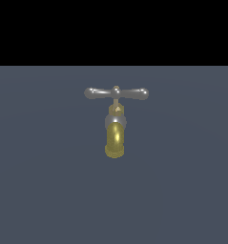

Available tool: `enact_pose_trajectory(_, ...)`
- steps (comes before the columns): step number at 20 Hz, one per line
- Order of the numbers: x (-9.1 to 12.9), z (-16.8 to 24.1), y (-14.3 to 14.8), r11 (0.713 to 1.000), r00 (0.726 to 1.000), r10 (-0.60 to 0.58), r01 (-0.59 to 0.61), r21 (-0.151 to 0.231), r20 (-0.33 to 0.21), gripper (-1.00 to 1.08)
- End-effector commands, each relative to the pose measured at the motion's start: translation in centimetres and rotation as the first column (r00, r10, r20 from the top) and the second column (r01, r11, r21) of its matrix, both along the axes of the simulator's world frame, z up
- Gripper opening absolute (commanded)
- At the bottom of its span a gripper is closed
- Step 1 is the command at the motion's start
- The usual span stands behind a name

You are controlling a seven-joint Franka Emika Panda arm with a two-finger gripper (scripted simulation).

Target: Turn on the faucet by rotating a designated handle.

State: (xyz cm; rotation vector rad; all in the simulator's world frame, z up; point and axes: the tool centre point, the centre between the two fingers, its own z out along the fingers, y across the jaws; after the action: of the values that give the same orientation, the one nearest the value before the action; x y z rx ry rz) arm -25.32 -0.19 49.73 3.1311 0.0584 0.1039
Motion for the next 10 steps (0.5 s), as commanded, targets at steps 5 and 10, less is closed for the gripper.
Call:
enact_pose_trajectory(5,0.07,-0.19,-0.14,1.0,1.0,0.009,-0.009,0.0,0.0,-1.0)
enact_pose_trajectory(10,0.34,-0.95,-0.72,0.999,0.999,0.046,-0.046,-0.001,-0.002,-1.0)
